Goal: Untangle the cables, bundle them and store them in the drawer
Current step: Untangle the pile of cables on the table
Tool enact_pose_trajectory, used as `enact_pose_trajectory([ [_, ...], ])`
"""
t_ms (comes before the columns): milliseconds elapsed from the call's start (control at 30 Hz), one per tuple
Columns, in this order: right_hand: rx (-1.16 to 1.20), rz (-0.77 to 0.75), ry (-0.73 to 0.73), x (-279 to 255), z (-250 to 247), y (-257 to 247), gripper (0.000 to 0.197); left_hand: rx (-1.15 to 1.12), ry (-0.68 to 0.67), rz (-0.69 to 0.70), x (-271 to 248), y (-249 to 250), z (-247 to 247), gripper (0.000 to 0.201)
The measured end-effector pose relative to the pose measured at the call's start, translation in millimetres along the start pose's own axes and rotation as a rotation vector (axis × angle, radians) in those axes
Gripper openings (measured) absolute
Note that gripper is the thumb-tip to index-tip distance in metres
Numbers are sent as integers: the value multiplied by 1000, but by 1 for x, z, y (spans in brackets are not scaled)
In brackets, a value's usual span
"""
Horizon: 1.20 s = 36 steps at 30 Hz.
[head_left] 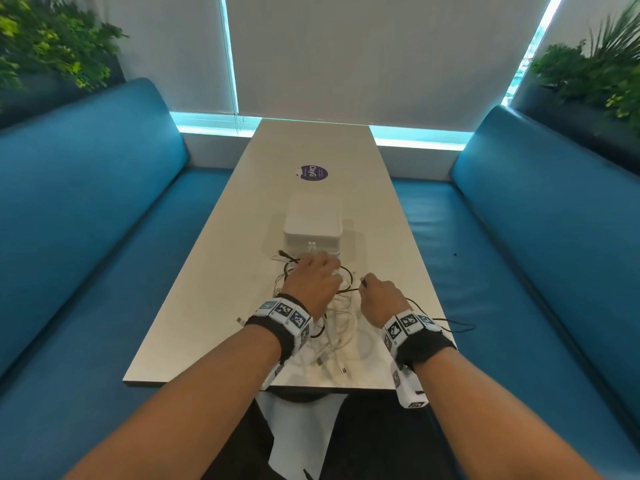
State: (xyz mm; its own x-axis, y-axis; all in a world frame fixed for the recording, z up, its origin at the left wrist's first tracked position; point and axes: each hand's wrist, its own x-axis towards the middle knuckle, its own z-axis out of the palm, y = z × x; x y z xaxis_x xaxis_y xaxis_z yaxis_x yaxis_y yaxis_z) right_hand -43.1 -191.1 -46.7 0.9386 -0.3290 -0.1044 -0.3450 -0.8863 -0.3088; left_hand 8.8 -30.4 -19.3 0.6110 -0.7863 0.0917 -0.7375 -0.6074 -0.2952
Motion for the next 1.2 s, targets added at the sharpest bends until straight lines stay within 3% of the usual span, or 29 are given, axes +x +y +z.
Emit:
enact_pose_trajectory([
  [67, 18, -33, 6, -1, -1, -3, 21, -161, -37, -16, 11, 11, -1, 53],
  [133, 17, -48, 20, -2, -5, -4, 21, -328, -129, -119, 18, 20, 2, 50],
  [200, -14, -36, 24, -4, -11, -2, 22, -259, -184, -161, 17, 23, 7, 27],
  [333, -46, -6, 6, -3, -18, 9, 23, -23, -286, -145, 11, 17, 16, 27],
  [533, -69, 91, 11, -2, -17, 17, 23, -19, -276, -118, 13, 16, 20, 25],
  [633, -17, -16, 26, -5, -10, 3, 24, 0, -272, -80, 11, 20, 18, 23],
  [800, 45, -207, -100, -5, 4, -14, 21, -28, -227, -87, 7, 21, 18, 22],
  [967, 5, -177, -101, -1, 2, -12, 25, -69, -169, -98, 6, 18, 19, 26],
  [1200, -4, -136, -40, 4, -7, -16, 18, -20, -253, -92, 2, 10, 17, 21],
])
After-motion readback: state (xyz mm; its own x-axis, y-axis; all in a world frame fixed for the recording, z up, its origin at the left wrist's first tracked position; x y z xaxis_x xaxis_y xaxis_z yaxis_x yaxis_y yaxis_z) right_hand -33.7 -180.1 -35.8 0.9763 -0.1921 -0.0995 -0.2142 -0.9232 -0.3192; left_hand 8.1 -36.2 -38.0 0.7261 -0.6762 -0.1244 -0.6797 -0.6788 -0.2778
